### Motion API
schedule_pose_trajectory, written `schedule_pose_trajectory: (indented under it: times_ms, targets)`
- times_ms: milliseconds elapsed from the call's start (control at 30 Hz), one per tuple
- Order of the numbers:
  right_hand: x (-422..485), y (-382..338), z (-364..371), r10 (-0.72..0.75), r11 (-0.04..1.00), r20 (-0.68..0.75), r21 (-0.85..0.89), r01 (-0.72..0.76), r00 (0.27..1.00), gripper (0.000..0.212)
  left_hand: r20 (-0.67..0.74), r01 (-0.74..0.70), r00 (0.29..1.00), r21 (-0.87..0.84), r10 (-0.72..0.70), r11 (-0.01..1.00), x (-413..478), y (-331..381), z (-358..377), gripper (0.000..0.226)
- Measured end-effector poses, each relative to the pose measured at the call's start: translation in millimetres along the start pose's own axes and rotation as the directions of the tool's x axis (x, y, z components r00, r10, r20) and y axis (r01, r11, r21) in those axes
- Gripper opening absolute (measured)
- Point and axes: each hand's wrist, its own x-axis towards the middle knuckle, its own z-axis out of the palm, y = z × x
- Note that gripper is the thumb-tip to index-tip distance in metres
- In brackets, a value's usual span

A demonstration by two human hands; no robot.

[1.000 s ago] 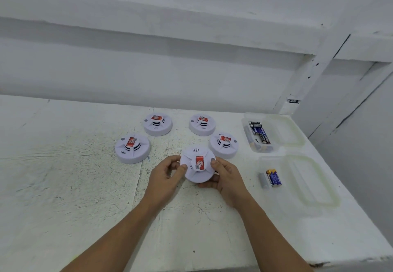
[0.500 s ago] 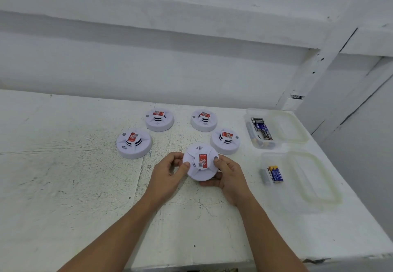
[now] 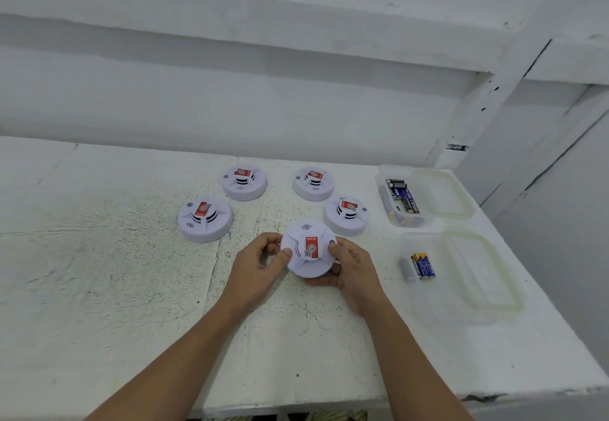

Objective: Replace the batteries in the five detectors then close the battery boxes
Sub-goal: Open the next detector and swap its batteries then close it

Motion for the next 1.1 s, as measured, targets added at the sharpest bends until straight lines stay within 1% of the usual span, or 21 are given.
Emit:
schedule_pose_trajectory:
  times_ms: [200,333,500,633,800,1100]
  targets:
    - [-0.5,0.1,-0.3,0.005,1.000,-0.010,0.003,-0.005,1.000,0.028,0.000,-0.004,1.000,0.016,0.004,1.000,-1.0,1.9,0.3,0.021]
    - [-1.5,0.6,-0.9,-0.008,1.000,0.005,-0.003,0.008,1.000,0.028,-0.008,-0.003,1.000,0.031,0.003,1.000,-1.2,2.3,0.4,0.026]
    - [-4.2,-0.8,0.2,-0.017,1.000,0.024,0.000,0.017,1.000,0.035,-0.004,-0.007,1.000,0.033,0.007,0.999,-0.5,1.6,1.0,0.030]
    - [-4.4,-1.1,1.1,-0.018,1.000,0.022,-0.007,0.018,1.000,0.036,-0.005,0.006,1.000,0.030,-0.006,1.000,-0.5,1.6,0.8,0.028]
    - [-4.7,-1.3,1.7,-0.022,1.000,0.026,-0.010,0.022,0.999,0.035,-0.010,0.014,1.000,0.015,-0.014,1.000,-0.8,2.1,0.8,0.032]
    - [-5.8,-2.3,2.6,-0.024,1.000,0.021,-0.013,0.024,1.000,0.034,-0.009,0.014,1.000,0.019,-0.013,1.000,-1.4,3.9,1.0,0.024]
